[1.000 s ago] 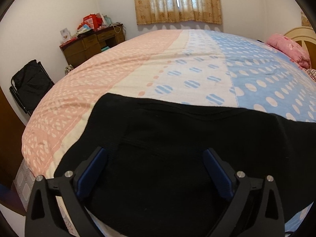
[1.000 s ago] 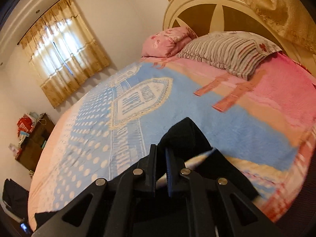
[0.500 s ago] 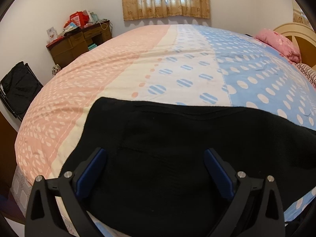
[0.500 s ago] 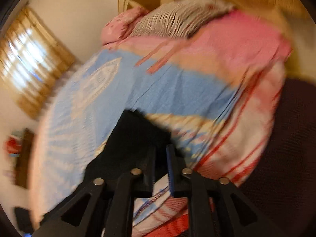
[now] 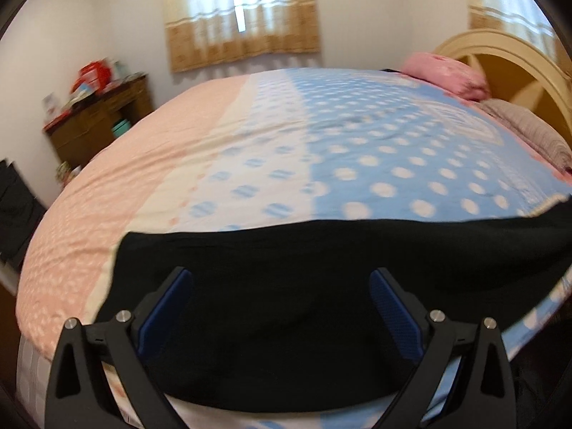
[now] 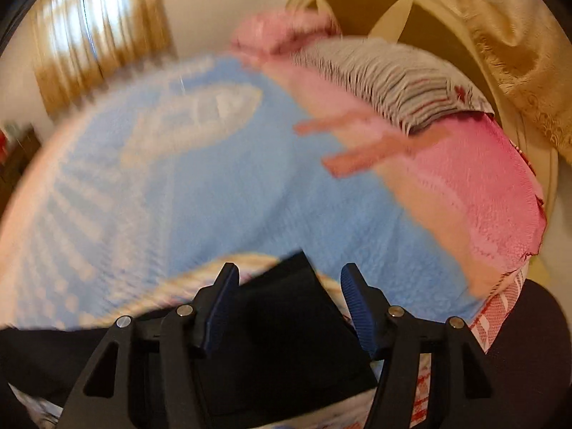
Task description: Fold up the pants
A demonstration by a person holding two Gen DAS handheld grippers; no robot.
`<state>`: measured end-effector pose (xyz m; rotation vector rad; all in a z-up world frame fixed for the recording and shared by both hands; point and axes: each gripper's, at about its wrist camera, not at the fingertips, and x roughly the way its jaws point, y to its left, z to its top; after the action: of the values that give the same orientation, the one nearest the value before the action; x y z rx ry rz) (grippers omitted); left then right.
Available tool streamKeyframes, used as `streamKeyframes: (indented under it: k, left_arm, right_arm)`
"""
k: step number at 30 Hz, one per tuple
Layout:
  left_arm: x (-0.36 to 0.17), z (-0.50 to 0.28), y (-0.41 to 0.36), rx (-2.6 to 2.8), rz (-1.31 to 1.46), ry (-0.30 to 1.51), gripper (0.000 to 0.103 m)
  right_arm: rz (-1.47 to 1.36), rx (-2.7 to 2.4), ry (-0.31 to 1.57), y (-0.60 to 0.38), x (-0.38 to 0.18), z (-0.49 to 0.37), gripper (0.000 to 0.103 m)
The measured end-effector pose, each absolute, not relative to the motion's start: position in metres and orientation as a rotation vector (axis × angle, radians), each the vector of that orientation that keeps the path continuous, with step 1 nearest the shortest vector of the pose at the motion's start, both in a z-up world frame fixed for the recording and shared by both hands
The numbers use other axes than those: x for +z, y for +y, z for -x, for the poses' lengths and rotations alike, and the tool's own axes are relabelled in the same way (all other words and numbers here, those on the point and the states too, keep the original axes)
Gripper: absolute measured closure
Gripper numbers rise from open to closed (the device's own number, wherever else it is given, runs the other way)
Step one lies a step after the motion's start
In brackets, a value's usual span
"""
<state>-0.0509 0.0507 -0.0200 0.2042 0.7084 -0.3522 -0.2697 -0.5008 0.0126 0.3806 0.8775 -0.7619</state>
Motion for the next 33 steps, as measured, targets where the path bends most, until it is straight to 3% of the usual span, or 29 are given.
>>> streamKeyframes:
  k: [1,2,6,12,15,21,26,33]
  left_arm:
    - [-0.021,0.053,0.046,-0.37,-0.202,0.713,0.002]
    - [-0.023,0.055,0.041,-0.389,-0.199,0.724,0.002]
    - [-0.03,0.058,0.029,-0.405,-0.218,0.746,0.002]
    - [-0.028,0.058,0.026,-0.391,-0.22,0.739,0.002]
    - [-0.025,0.058,0.027,-0.393,-0.201,0.735,0.002]
    - [-0.027,0.062,0.029,-0.389,-0.224,0.737,0.002]
    - [-0.026,0.06,0.033,-0.39,-0.215,0.733,0.002]
    - [-0.034,0.062,0.019,-0.449,-0.218,0.752,0.002]
  right_arm:
    - [-0.374,-0.76,0.914,-0.501,0.005,0.267,0.062]
    - [-0.364,-0.763,0.952,-0.498,-0.004,0.267,0.07]
    - [-0.301,-0.756,0.906,-0.486,0.003,0.274,0.08]
    - [-0.195,-0.754,0.582,-0.478,0.034,0.289,0.078]
    - [-0.204,-0.778,0.657,-0.499,0.014,0.28,0.065]
    - [-0.386,-1.005,0.607,-0.529,0.015,0.324,0.063]
    - [-0.543,-0.786,0.469,-0.469,0.026,0.36,0.063]
    - [-0.497,-0.707,0.605,-0.423,-0.02,0.332,0.064]
